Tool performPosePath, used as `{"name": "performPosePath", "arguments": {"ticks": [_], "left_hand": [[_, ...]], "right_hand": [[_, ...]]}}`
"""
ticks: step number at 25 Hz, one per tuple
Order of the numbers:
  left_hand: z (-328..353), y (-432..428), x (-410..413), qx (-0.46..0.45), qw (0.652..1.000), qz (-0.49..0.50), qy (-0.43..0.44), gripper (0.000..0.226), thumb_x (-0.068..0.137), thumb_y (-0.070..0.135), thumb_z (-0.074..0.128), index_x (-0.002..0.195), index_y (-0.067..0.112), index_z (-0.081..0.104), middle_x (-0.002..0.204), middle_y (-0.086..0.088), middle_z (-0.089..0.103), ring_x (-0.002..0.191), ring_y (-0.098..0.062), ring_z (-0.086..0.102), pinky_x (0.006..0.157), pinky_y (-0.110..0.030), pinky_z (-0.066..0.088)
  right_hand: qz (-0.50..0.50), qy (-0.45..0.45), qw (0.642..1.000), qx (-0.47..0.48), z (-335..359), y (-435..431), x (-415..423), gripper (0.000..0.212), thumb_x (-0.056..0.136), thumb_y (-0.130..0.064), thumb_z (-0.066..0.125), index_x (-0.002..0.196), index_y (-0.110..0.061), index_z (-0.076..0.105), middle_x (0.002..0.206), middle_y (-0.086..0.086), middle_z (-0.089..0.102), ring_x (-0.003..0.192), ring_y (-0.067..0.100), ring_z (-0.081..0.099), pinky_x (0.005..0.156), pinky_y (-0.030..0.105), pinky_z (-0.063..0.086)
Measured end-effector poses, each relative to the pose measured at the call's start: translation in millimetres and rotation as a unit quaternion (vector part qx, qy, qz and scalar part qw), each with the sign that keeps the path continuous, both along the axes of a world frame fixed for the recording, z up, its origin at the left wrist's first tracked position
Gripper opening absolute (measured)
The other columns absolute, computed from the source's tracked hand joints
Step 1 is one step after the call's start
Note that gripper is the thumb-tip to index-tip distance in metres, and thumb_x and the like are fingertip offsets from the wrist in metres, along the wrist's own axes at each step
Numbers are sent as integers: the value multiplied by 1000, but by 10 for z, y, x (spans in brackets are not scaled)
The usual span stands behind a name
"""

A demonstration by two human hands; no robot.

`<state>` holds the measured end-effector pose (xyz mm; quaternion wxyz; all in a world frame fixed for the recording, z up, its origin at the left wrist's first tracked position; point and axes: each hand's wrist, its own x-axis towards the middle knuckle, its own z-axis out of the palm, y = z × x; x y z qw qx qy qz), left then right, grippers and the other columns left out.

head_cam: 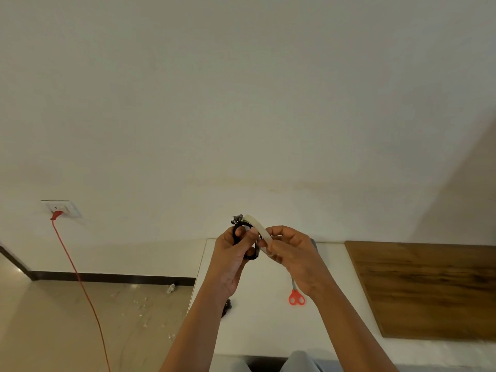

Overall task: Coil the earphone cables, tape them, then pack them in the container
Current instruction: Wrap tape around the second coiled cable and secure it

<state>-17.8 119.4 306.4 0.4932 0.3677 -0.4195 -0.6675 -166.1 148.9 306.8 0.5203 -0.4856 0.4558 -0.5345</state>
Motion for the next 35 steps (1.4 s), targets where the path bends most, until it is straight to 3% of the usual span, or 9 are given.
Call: {"name": "performPosePath", "arguments": {"ticks": [8, 11, 13, 15, 20, 25, 29, 32, 35], "left_hand": [[53, 79, 73, -9, 1000, -3, 15, 2, 79, 24, 71, 79, 22, 72, 97, -7, 74, 73, -15, 60, 73, -29, 50], [76, 134, 55, -38, 999, 3, -14, 31, 86, 14, 69, 59, 28, 62, 95, -10, 73, 66, -15, 57, 65, -26, 49], [87, 180, 28, -77, 995, 19, -63, 35, 84, 15, 71, 60, 26, 48, 79, -13, 63, 64, -20, 46, 60, -28, 43], [96, 220, -7, -113, 985, 37, -125, 39, 81, 21, 73, 61, 29, 40, 66, -7, 47, 62, -21, 37, 58, -31, 36], [32, 296, -99, -209, 940, 65, -260, 36, 81, 18, 73, 63, 30, 44, 57, 10, 46, 49, -4, 36, 48, -13, 32], [-77, 371, -175, -294, 885, 65, -356, 41, 81, 14, 71, 66, 38, 41, 51, 17, 49, 48, -4, 44, 49, -10, 35], [-176, 387, -209, -245, 902, 58, -351, 26, 81, 19, 74, 70, 28, 52, 55, 12, 53, 51, -2, 47, 52, -12, 37], [-244, 393, -219, -186, 918, 65, -343, 20, 79, 21, 76, 72, 16, 58, 59, 6, 55, 54, -4, 44, 54, -16, 37], [-242, 368, -177, -15, 983, 88, -158, 22, 83, 19, 73, 63, 23, 64, 70, -6, 59, 60, -14, 47, 59, -29, 41]], "right_hand": [[26, -8, 1000, -8, -21, 57, 56, 32, 87, 4, 57, 102, -18, 74, 101, 9, 75, 98, 22, 69, 91, 29, 54], [7, 12, 1000, 4, -2, 103, 98, 12, 88, -10, 60, 89, -13, 72, 84, 6, 70, 81, 19, 60, 92, 40, 51], [-30, 48, 998, 15, 58, 138, 127, 25, 80, -34, 67, 76, -10, 66, 67, 1, 56, 70, 12, 49, 79, 38, 50], [-82, 81, 993, 18, 115, 150, 120, 37, 67, -46, 67, 72, -9, 61, 62, -5, 52, 60, 5, 45, 61, 21, 41], [-114, 84, 988, 54, 251, 93, 106, 16, 85, -13, 55, 72, -11, 64, 47, -14, 54, 38, -2, 45, 36, 7, 31], [-131, 90, 976, 147, 273, 2, 87, 25, 84, -25, 57, 62, -13, 54, 50, -2, 49, 41, 5, 42, 39, 14, 35], [-131, 86, 972, 172, 195, -11, 44, 21, 84, -23, 58, 78, -4, 64, 72, 12, 60, 68, 18, 55, 62, 28, 46], [-128, 83, 975, 164, 145, 19, -7, 23, 84, -19, 59, 85, 3, 67, 74, 10, 64, 67, 15, 57, 58, 22, 47], [-98, -10, 988, 120, 98, 78, -84, 19, 91, -13, 54, 86, -7, 71, 69, 2, 68, 65, 9, 61, 57, 16, 48]]}}
